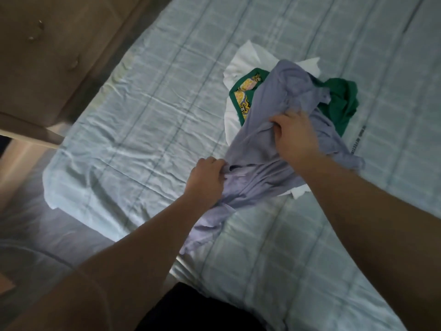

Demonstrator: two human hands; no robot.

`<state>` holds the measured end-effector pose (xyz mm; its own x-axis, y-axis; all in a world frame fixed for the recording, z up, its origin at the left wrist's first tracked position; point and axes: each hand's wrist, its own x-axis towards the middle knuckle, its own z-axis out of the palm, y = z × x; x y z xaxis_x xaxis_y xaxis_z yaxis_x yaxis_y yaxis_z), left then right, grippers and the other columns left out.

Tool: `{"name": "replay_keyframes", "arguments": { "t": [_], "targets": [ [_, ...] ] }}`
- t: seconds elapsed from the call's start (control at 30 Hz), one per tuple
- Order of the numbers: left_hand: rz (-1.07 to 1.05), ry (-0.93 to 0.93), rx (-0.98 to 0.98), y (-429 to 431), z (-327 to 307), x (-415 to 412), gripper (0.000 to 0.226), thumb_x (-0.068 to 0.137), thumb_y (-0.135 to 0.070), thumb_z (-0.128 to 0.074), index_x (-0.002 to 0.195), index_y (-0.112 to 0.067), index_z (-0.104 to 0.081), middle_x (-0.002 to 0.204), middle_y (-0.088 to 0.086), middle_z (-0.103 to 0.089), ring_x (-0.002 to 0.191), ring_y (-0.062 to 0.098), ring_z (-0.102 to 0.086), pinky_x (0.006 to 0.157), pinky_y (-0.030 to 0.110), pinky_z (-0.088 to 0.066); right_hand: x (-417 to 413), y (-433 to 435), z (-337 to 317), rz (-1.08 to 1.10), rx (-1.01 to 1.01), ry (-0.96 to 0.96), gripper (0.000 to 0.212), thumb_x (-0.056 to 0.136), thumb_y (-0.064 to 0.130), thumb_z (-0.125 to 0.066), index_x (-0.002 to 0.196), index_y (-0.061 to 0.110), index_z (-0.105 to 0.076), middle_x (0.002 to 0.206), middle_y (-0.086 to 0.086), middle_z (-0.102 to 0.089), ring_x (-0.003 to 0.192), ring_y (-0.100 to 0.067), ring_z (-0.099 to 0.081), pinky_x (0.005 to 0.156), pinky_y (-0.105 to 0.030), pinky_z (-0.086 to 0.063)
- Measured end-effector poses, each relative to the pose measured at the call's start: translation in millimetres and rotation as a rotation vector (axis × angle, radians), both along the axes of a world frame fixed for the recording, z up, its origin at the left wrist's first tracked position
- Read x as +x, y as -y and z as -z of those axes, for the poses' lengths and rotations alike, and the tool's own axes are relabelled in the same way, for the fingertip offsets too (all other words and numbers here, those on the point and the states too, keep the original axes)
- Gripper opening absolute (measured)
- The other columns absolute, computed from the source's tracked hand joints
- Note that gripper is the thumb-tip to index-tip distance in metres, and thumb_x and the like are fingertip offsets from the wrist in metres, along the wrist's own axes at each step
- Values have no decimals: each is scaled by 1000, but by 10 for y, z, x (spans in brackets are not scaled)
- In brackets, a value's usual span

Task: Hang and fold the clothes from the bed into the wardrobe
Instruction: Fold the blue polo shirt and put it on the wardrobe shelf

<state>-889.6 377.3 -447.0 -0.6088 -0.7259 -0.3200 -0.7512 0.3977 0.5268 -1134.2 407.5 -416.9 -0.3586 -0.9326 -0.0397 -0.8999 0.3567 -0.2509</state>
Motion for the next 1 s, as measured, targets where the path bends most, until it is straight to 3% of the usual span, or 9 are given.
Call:
{"name": "replay_keyframes", "arguments": {
  "t": [0.07,0.17,0.27,0.33,0.5,0.63,0.8,0.93,1.0],
  "targets": [
    [-137,-115,58,30,-297,113,20,88,-11,-50,91,-26,-63,90,4,-65,87,26,-60,74,35,-47,30,-226,-286,75,-34,62,27,99,18,-44,105,12,-70,101,-16,-66,96,-38,-54,78,-42,-43],
    [-260,-229,92,-6,-796,272,21,90,-19,-45,96,-36,-56,84,-8,-67,78,14,-61,68,27,-47,88,-646,-846,215,-87,232,25,96,17,-48,98,8,-70,96,-17,-68,88,-35,-61,76,-39,-50],
    [-212,-342,48,-123,-1361,314,20,96,-21,-50,93,-40,-55,78,-18,-60,72,2,-55,59,6,-36,201,-1155,-1462,342,-119,277,23,96,19,-52,107,11,-70,106,-16,-69,96,-34,-62,79,-35,-47],
    [-163,-409,31,-267,-1750,312,20,99,-21,-52,92,-40,-52,78,-23,-56,71,-9,-53,59,3,-34,299,-1502,-1848,392,-158,308,20,96,21,-52,103,16,-70,102,-12,-70,95,-32,-62,74,-29,-42],
    [-23,-532,4,-743,-2520,231,13,98,-21,-51,100,-32,-58,86,-25,-58,77,-13,-53,64,1,-33,423,-2475,-2673,472,-249,314,24,96,17,-52,107,20,-73,104,-3,-72,91,-14,-56,77,-23,-36],
    [102,-590,3,-1271,-2959,7,17,99,-14,-48,102,-30,-56,90,-22,-59,82,-9,-55,68,3,-35,388,-3316,-3042,507,-293,302,23,95,15,-50,103,21,-71,97,0,-70,93,-21,-60,78,-32,-43],
    [205,-633,-16,-2071,-3285,-384,14,98,-12,-52,98,-24,-60,88,-20,-60,83,-18,-52,69,3,-36,250,-4304,-3155,549,-461,341,22,97,8,-47,95,25,-60,87,7,-60,83,-8,-53,64,-12,-35],
    [158,-680,-35,-2731,-3454,-755,13,97,-15,-55,93,-25,-62,85,-18,-63,81,-16,-54,68,2,-35,-3,-5111,-3186,537,-506,472,38,99,5,-42,116,32,-61,87,10,-60,74,5,-54,66,-2,-37],
    [142,-706,-47,-3002,-3542,-955,13,97,-15,-56,91,-26,-60,84,-19,-62,80,-17,-54,68,1,-35,-169,-5448,-3194,494,-462,483,45,99,2,-40,115,37,-63,99,17,-63,84,8,-55,74,2,-36]
  ]
}}
